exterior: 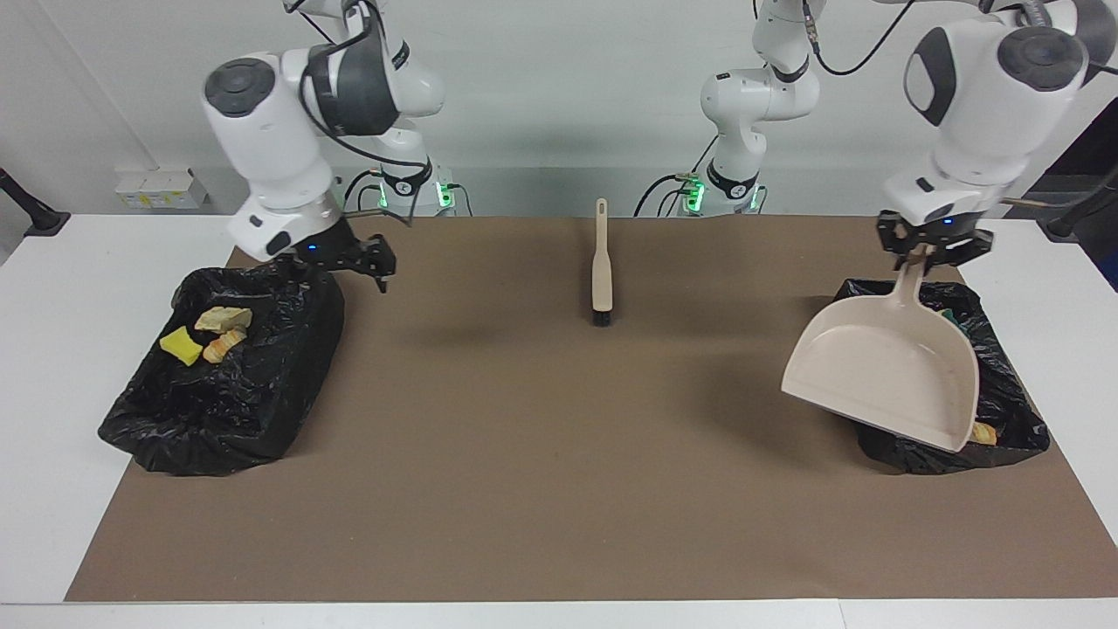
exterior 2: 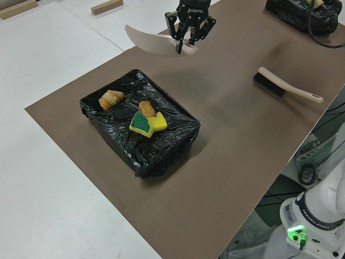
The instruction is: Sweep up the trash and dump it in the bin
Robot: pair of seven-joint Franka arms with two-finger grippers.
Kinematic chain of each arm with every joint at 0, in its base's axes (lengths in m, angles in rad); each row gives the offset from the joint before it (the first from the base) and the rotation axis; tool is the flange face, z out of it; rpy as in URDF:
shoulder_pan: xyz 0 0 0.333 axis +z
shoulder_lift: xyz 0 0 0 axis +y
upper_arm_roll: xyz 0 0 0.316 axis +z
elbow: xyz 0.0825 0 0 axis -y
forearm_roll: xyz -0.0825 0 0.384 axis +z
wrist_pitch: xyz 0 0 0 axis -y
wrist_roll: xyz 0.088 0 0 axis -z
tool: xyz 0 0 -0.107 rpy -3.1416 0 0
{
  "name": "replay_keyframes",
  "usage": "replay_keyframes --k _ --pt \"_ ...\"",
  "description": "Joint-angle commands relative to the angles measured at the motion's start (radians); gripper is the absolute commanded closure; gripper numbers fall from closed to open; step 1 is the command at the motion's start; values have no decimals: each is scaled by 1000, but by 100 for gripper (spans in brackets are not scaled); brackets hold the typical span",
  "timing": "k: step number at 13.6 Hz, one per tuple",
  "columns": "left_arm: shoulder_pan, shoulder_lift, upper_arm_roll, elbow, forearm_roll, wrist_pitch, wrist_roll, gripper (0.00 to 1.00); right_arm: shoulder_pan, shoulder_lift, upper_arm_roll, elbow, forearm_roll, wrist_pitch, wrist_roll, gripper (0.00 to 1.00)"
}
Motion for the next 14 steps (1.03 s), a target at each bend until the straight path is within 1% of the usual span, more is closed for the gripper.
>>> replay_keyframes --k 1,2,4,5,6,7,8,9,10,12,14 --pt "-137 -59 14 -101 -69 6 -294 100 -64 -7 7 43 -8 -43 -50 0" --pt "-200 -65 14 -136 -93 36 -407 100 -81 -4 7 75 -6 -75 -50 0" --pt "-325 -48 14 -185 -132 131 -648 100 -113 5 5 170 -6 -184 -16 0" --pt "-377 -53 14 -232 -166 223 -743 100 -116 9 4 209 -5 -232 34 0" --pt "-402 -65 14 -275 -200 315 -793 100 -116 9 4 218 -6 -249 61 0" --pt "-428 -54 14 -282 -215 349 -824 100 -115 5 4 206 -8 -234 65 0" --pt "-461 -19 15 -281 -215 375 -871 100 -116 3 4 200 -2 -234 64 0" --pt "-500 48 15 -276 -215 436 -916 100 -107 3 4 200 -5 -232 64 0" --pt "-527 82 15 -280 -214 502 -949 100 -104 3 10 200 -2 -232 62 0" --pt "-550 105 14 -277 -215 541 -959 100 -100 2 15 200 4 -232 62 0" --pt "-566 166 14 -258 -215 619 -988 100 -101 3 13 200 6 -229 67 0"
